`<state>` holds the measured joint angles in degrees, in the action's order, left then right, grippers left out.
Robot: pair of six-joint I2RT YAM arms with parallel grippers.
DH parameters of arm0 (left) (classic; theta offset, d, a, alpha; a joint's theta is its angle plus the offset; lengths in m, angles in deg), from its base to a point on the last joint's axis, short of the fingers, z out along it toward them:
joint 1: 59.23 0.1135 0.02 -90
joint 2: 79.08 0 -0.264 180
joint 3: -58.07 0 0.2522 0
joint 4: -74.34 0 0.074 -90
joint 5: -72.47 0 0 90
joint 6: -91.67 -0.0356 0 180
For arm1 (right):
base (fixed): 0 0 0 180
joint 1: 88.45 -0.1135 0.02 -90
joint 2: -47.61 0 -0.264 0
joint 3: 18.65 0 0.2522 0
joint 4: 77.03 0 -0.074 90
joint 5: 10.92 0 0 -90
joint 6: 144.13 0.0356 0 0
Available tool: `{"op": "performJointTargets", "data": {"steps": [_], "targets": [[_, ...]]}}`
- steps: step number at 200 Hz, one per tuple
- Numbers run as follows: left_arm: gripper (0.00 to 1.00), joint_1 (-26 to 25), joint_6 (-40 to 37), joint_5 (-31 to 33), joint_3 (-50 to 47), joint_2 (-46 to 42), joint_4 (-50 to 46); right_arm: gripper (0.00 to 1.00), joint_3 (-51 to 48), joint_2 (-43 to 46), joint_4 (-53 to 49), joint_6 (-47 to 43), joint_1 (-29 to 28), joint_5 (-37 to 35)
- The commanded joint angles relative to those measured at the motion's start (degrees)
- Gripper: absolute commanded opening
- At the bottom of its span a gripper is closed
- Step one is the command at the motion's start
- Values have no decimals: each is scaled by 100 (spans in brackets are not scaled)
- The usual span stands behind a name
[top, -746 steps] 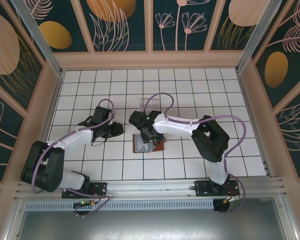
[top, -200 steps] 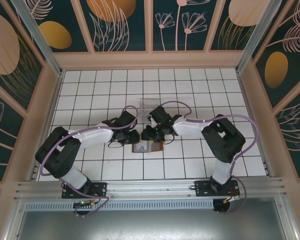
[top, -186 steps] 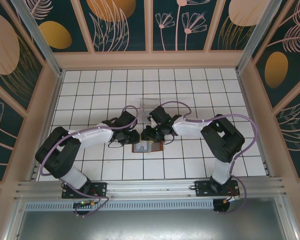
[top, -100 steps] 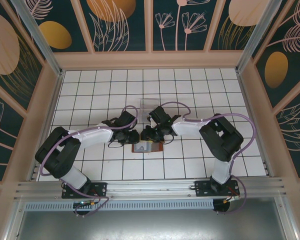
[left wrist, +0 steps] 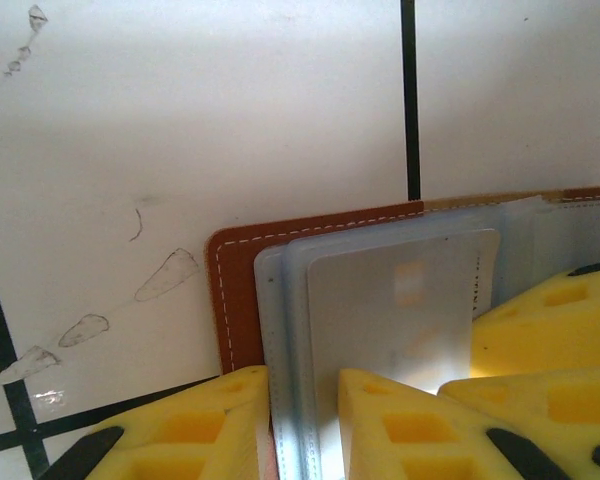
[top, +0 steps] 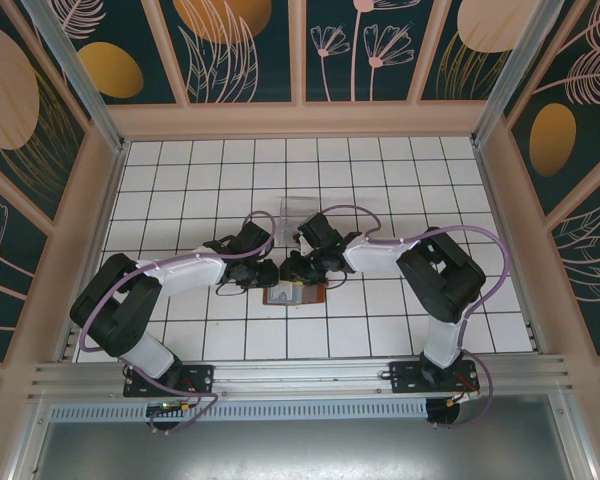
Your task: Take the credit cards out of the card holder
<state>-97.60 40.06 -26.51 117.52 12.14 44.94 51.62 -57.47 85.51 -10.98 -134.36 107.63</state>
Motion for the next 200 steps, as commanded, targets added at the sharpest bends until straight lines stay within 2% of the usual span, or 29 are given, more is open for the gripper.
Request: {"op": "performJointTargets", "data": {"steps": [1, 92, 200], "targets": [[26, -19, -51, -34, -122, 14, -53, 29, -89, -190, 245, 117, -128, 170], [28, -16, -76, 158, -49, -131, -196, 30, 313, -147, -1191, -376, -224, -983], [33, -13, -69, 174, -113, -236, -220, 30, 378, 62, -1540, -440, -253, -1293]]}}
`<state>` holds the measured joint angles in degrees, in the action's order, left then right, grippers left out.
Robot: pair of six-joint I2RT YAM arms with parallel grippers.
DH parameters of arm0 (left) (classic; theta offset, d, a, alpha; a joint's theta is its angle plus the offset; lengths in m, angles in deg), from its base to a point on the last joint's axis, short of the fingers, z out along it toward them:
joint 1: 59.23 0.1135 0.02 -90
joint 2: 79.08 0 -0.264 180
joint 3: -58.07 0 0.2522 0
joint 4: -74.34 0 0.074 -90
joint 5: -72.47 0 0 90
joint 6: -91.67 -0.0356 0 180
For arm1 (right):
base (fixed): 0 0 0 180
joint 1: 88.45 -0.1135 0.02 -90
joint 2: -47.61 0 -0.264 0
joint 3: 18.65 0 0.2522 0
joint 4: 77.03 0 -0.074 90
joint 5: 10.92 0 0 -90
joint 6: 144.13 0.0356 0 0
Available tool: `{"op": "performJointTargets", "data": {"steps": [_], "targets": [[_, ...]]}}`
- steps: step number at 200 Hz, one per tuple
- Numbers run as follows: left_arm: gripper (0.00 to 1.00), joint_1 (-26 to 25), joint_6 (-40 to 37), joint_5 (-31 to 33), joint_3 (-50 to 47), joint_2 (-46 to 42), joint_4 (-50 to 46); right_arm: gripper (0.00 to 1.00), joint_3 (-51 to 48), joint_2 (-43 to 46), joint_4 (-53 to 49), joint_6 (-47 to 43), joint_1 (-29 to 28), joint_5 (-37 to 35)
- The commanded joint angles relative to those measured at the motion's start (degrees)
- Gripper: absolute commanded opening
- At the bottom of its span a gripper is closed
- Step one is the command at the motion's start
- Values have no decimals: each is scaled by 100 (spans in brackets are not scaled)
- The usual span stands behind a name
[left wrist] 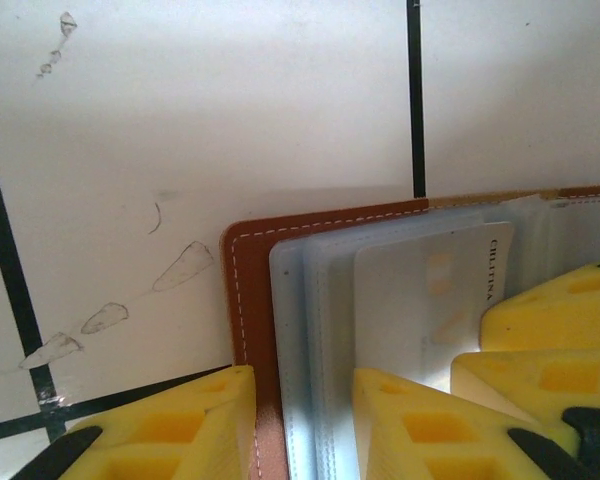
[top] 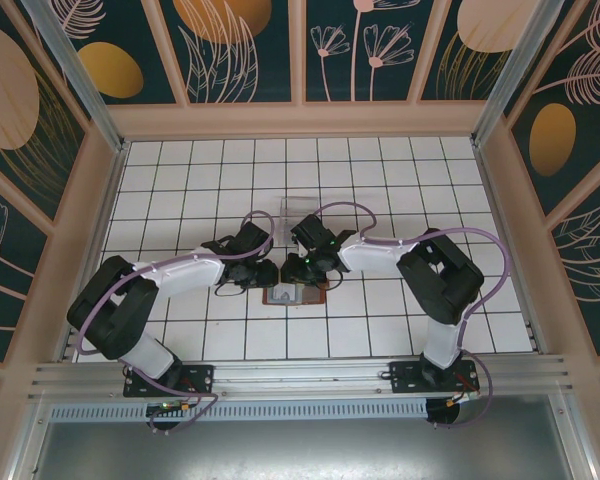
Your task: Take the credit cards out of the card holder
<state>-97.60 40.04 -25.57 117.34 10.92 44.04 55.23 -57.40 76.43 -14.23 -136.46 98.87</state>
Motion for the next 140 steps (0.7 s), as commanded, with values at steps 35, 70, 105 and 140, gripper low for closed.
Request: {"op": "performJointTargets", "data": {"steps": [35, 70, 105, 140], "targets": [[33, -17, -115, 65, -161, -23, -118, 30, 70, 168, -706, -123, -46, -467], [33, -19, -184, 132, -170, 148, -174, 30, 13, 415, -490, -16, -33, -361], [32, -21, -251, 305, -166, 224, -334, 30, -91, 562, -368, 90, -16, -291], [31, -21, -247, 294, -178, 273, -359, 30, -299, 505, -192, 131, 35, -216]]}}
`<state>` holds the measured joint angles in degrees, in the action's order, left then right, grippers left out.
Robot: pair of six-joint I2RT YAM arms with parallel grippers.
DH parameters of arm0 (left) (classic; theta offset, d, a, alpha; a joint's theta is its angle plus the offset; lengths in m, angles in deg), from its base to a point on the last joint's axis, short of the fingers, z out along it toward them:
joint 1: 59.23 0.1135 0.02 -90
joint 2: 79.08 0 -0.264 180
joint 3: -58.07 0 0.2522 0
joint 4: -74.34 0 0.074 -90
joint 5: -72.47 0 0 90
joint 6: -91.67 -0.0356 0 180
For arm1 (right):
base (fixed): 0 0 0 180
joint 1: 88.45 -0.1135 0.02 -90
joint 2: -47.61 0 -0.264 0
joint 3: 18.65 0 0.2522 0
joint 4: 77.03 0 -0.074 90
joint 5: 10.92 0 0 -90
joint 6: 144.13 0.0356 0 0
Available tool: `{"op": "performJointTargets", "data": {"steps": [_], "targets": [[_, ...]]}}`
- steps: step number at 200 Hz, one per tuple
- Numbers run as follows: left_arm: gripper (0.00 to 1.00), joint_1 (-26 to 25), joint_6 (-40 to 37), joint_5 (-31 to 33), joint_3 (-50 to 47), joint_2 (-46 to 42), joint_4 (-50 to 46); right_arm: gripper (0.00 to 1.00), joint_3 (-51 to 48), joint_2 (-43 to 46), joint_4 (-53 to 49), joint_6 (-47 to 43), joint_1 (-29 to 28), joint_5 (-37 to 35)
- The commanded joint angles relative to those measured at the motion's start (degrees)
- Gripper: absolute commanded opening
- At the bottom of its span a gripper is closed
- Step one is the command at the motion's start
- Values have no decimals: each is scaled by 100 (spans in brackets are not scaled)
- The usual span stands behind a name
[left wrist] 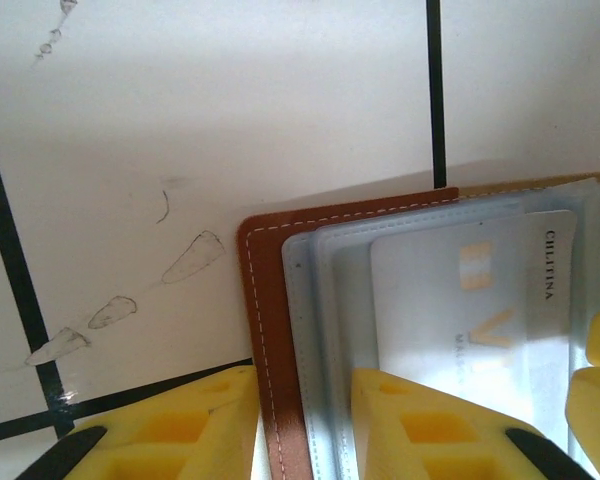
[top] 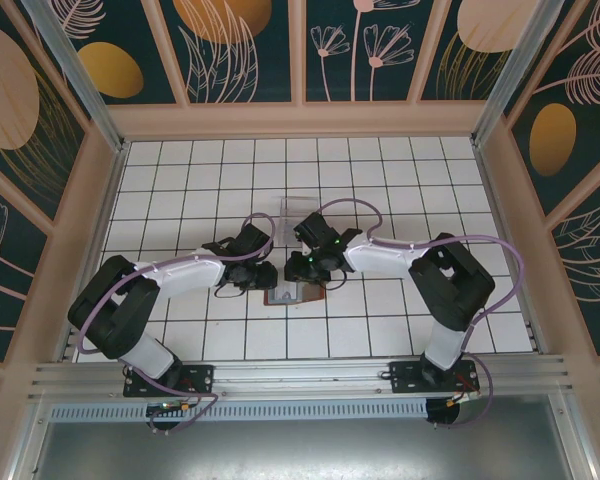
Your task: Take the credit cards out of the card holder
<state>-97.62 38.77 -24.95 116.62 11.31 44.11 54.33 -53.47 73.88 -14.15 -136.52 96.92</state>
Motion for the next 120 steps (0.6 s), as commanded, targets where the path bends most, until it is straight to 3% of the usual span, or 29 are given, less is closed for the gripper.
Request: {"op": "performJointTargets", "data": {"steps": [1, 120], "targets": [[31, -14, -118, 233, -104, 233, -366, 30, -214, 104, 74, 123, 43, -20], [29, -22, -159, 102, -168, 387, -313, 23, -1283, 38, 1786, 537, 327, 881]]}}
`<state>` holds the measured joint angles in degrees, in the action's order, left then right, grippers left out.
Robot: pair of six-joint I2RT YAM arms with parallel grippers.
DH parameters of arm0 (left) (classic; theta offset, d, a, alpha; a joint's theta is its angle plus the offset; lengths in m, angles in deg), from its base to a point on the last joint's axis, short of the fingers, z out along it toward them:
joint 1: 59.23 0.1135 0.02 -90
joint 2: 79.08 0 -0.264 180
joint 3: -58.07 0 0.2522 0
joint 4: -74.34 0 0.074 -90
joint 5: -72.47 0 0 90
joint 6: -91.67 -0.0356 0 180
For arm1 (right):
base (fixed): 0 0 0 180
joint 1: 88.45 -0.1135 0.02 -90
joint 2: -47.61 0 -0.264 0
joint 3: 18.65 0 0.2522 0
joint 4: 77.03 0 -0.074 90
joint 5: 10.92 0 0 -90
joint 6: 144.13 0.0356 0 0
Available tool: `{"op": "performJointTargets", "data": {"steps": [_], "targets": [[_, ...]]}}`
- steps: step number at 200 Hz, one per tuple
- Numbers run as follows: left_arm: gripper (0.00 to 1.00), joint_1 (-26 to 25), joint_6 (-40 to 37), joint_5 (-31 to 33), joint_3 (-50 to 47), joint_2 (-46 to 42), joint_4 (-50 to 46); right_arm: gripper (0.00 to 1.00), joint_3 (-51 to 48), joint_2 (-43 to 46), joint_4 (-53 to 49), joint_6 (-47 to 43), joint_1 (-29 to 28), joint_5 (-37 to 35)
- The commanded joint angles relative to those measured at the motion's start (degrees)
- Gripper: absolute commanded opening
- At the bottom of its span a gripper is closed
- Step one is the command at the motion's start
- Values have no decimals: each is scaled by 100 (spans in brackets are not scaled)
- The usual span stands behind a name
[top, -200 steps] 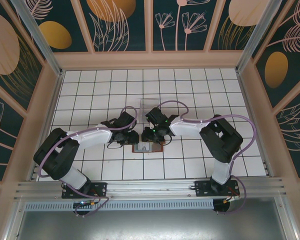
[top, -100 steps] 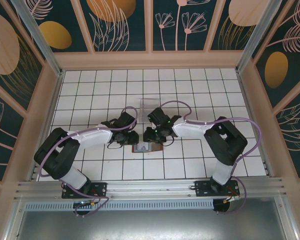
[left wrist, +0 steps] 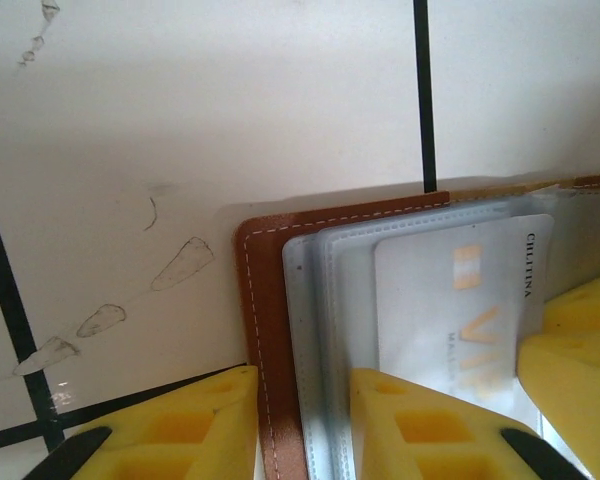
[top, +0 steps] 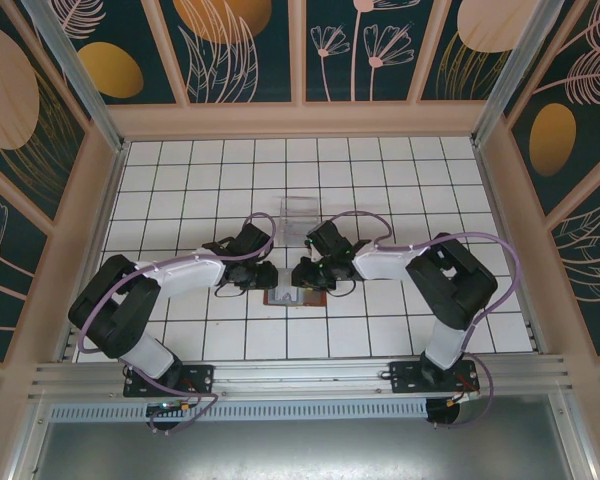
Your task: Take the credit cards out of the card holder
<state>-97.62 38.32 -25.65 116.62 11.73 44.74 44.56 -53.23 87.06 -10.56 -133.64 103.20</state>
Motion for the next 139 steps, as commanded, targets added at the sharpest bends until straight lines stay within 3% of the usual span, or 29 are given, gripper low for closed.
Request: {"op": "performJointTargets", "data": {"steps": [1, 61, 99, 139], "targets": [[30, -16, -114, 167, -170, 348, -376, 23, -314, 12, 486, 183, 42, 266], [30, -11, -96, 129, -191, 394, -368, 22, -781, -16, 1512, 445, 157, 786], [29, -16, -84, 132, -201, 401, -368, 12, -937, -27, 1962, 546, 211, 1022], [29, -15, -70, 135, -199, 377, -368, 17, -968, -111, 2049, 565, 221, 1086]]}}
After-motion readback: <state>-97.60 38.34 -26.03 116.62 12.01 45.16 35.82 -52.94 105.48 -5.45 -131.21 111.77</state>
